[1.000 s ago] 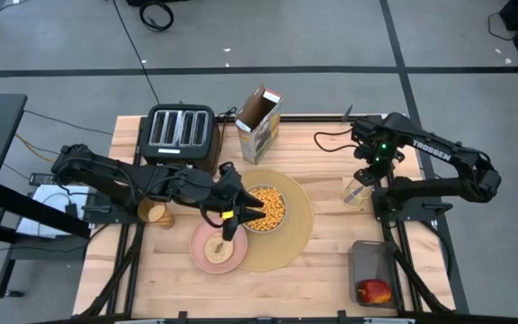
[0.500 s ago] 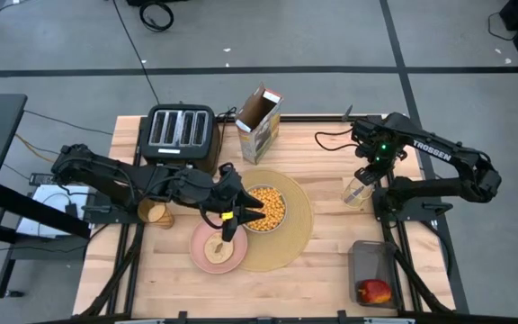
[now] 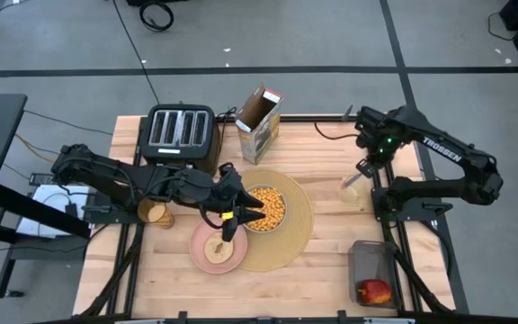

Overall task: Arrange a breakfast setting
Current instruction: Put the purple spoon on the brown placemat to the right of the gray bowl

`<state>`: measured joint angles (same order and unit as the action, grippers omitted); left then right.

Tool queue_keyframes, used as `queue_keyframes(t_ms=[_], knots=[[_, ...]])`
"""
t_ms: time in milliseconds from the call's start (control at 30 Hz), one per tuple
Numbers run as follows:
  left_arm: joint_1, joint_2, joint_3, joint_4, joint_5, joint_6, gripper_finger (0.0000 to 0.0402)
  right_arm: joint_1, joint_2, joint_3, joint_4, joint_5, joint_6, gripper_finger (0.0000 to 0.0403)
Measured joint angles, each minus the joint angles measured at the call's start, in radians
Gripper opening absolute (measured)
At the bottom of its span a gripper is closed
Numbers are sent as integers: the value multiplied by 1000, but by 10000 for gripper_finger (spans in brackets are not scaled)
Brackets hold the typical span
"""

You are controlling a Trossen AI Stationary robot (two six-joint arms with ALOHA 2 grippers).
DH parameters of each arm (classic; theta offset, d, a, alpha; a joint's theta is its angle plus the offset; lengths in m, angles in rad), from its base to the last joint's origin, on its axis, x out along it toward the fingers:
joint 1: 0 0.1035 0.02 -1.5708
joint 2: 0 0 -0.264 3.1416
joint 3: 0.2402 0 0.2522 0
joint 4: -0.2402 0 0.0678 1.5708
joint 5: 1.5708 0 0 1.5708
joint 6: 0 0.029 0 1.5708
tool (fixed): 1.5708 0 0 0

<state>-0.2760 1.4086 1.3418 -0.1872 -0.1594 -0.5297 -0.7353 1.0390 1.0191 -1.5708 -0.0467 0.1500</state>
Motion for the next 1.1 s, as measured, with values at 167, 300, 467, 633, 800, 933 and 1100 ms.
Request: queue_keyframes(t_ms=[167,300,467,633,800,933,1100], knots=[[0,0,0,0,0,0,157,0,1,105,-1,34,-76,11],[0,0,0,3,-3,-6,157,0,1,194,0,51,-163,11],[11,0,0,7,-38,-35,157,16,1,307,0,58,-278,11],[30,0,0,22,-75,-59,157,78,2,383,1,-52,-402,11],[58,29,0,52,-110,-95,157,176,33,367,-2,-138,-465,11],[73,53,1,105,-110,-91,157,277,101,349,5,-184,-448,11],[69,59,1,107,-107,-90,157,398,205,334,48,-210,-448,11]])
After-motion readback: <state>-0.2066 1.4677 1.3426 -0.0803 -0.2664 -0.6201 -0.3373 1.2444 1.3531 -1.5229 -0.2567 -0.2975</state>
